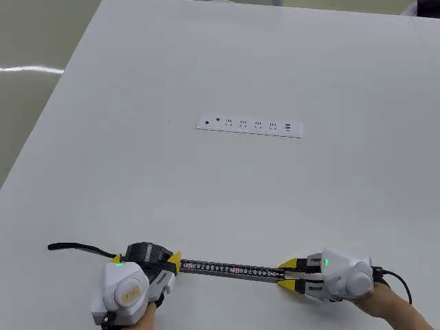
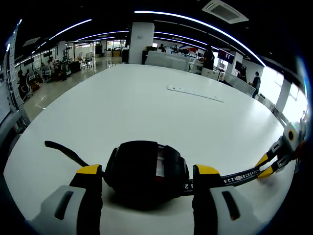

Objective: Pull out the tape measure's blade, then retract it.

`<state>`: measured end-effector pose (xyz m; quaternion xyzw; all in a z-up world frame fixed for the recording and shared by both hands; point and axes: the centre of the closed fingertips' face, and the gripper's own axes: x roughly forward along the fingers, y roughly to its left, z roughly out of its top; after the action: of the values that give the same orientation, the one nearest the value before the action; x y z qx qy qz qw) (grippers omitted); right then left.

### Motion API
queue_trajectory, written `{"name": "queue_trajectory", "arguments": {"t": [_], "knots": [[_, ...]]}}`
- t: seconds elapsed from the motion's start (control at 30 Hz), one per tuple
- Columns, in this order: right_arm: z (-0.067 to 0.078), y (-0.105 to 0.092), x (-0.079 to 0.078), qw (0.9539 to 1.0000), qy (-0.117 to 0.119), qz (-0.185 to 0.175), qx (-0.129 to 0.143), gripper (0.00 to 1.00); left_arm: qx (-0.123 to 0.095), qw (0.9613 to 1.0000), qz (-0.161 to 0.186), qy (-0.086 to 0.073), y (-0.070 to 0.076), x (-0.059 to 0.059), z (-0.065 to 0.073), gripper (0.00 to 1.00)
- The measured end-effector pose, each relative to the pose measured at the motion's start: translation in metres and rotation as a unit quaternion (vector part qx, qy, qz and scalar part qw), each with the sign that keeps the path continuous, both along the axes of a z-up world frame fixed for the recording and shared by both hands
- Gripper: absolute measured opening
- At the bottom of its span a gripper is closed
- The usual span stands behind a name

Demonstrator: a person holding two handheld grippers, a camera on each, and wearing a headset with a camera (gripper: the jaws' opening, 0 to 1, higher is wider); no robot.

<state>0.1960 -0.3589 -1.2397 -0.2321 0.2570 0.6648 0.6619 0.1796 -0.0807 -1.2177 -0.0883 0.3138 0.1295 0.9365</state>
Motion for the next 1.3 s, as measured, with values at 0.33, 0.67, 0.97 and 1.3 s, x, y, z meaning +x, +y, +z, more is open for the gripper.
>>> {"name": "queue_trajectory", "arguments": {"t": [0.33,0.67,0.97,1.3], "knots": [[0.0005,-0.0004,-0.0005,1.0,0.001,-0.005,-0.002,0.13,-0.005,0.9998,0.017,0.002,0.0017,0.0016,-0.0007,0.69],[0.0012,-0.0004,-0.0006,1.0,0.003,-0.007,-0.001,0.13,0.02,0.9996,0.016,0.01,0.0022,0.002,-0.0054,0.7],[0.0009,-0.0006,-0.0006,1.0,0.004,-0.008,-0.001,0.13,0.018,0.9996,0.02,0.011,0.003,0.0024,-0.0053,0.69],[0.003,-0.0004,0.0001,1.0,0.002,-0.005,-0.002,0.13,0.007,0.9997,0.02,0.013,0.0037,0.0019,-0.0057,0.68]]}}
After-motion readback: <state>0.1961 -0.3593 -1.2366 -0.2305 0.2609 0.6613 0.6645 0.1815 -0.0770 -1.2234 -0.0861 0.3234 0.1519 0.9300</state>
